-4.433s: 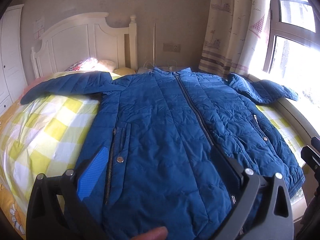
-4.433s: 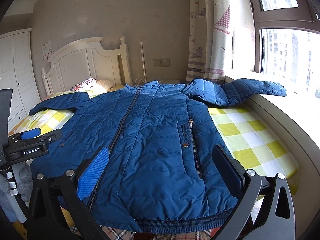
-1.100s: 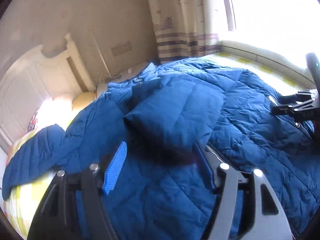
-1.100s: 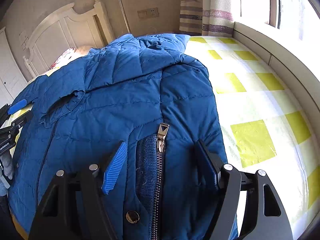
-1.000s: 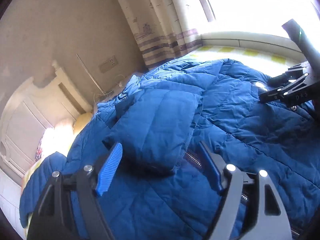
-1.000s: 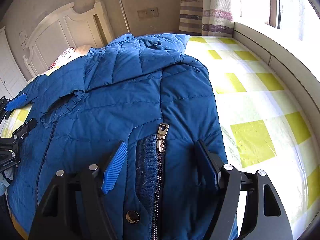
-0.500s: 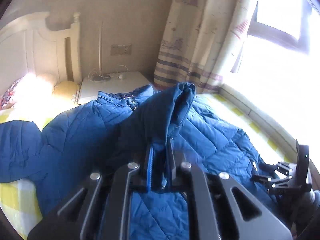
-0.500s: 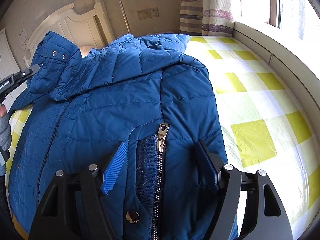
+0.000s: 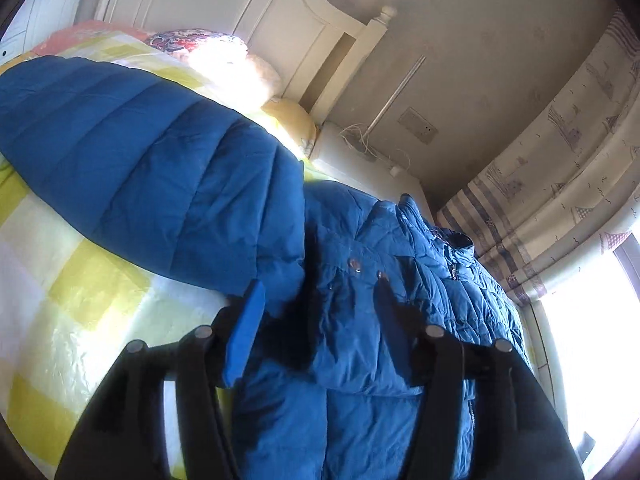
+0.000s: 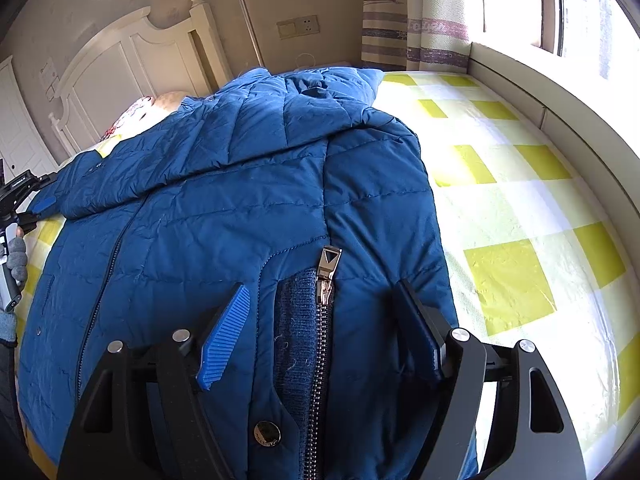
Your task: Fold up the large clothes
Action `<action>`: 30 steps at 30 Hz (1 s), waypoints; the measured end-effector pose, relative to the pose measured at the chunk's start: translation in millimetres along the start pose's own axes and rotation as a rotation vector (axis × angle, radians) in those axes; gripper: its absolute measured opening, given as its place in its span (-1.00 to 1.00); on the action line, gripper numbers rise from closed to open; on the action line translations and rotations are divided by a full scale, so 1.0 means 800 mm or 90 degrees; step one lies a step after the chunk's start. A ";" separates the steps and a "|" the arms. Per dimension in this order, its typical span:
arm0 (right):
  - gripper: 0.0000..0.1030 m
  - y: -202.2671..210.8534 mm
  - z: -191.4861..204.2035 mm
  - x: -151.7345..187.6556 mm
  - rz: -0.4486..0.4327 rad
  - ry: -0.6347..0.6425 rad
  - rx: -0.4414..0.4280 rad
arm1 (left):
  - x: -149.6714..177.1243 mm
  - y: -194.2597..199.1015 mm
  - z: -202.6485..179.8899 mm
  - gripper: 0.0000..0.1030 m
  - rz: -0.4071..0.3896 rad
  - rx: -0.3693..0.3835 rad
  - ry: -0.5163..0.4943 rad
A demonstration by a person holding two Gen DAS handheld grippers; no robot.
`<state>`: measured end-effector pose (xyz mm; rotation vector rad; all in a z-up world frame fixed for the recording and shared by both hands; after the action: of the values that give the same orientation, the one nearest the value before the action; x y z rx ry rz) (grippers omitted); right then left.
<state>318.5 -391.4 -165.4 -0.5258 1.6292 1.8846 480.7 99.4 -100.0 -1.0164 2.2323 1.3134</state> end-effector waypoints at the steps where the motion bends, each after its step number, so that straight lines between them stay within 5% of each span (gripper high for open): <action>1: 0.39 0.000 0.001 0.000 0.000 0.000 0.001 | 0.004 -0.007 -0.004 0.09 0.013 0.003 -0.006; 4: 0.39 0.000 0.001 0.001 0.000 0.001 0.001 | 0.022 -0.053 -0.019 0.04 0.073 -0.037 -0.034; 5: 0.38 0.000 0.001 0.001 -0.001 0.000 0.001 | 0.031 -0.064 -0.022 -0.25 0.087 -0.034 -0.035; 10: 0.40 0.004 0.003 -0.002 -0.003 0.000 -0.006 | 0.042 -0.053 -0.030 -0.69 0.002 -0.088 -0.106; 17: 0.40 -0.001 0.012 -0.084 -0.052 0.090 0.081 | 0.042 -0.053 -0.015 -0.68 0.016 -0.033 -0.058; 23: 0.39 -0.078 0.062 -0.134 -0.023 0.224 0.098 | 0.040 -0.053 -0.021 -0.65 0.016 -0.035 -0.063; 25: 0.17 -0.098 0.075 -0.135 -0.027 0.279 0.110 | 0.040 -0.053 -0.022 -0.64 0.016 -0.035 -0.062; 30: 0.11 -0.106 0.032 -0.141 -0.015 0.157 0.126 | 0.041 -0.056 -0.022 -0.58 0.024 -0.033 -0.069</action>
<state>460.8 -379.2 -152.9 -0.7106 1.9337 1.6690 492.5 57.1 -138.4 -0.9022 2.1583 1.4139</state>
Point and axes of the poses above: each gripper's, at about its wrist camera, not at the fingertips, and y roughly against the way its jaws point, z to its left, x to its underside, the point moved 8 cm from there along -y, roughly the way its jaws point
